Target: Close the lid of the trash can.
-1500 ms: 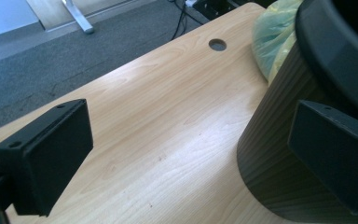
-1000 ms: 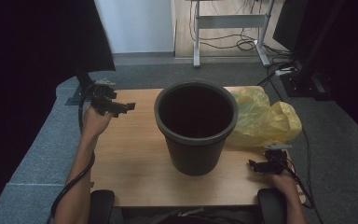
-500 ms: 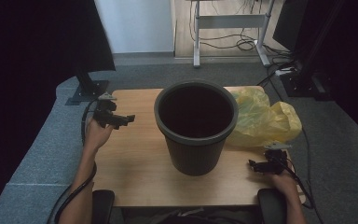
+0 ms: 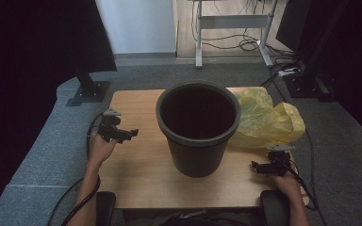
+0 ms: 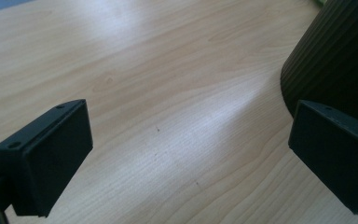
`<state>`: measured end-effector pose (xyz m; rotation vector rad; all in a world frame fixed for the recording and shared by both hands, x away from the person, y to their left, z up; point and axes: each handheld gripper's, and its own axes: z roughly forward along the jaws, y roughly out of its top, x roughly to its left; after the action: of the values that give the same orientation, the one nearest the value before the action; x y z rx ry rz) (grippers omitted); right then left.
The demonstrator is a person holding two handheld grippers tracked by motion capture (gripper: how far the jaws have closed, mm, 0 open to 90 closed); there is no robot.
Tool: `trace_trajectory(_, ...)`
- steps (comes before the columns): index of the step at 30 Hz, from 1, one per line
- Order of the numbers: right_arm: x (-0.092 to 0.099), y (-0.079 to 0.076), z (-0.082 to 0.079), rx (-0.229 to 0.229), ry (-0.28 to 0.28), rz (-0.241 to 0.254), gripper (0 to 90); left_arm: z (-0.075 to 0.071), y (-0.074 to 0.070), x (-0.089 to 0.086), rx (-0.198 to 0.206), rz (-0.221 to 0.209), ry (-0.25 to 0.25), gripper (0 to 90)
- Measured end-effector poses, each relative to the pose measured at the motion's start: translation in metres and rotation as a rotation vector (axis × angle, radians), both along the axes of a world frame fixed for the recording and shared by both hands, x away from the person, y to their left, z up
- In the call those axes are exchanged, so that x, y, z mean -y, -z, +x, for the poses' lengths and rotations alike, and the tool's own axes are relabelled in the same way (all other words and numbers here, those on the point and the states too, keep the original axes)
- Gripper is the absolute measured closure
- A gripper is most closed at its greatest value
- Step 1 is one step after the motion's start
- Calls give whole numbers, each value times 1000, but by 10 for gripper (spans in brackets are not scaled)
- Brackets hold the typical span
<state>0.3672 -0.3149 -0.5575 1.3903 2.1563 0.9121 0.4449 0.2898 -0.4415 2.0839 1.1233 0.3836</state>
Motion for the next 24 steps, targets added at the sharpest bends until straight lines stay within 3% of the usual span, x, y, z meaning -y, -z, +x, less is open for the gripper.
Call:
trace_trajectory(14, 0, 0, 0, 0, 3, 3, 0, -15, 49, -2, -31, -16, -36, 0)
trace_trajectory(24, 0, 0, 0, 0, 3, 3, 0, -23, 76, 2, -53, 38, -49, 0)
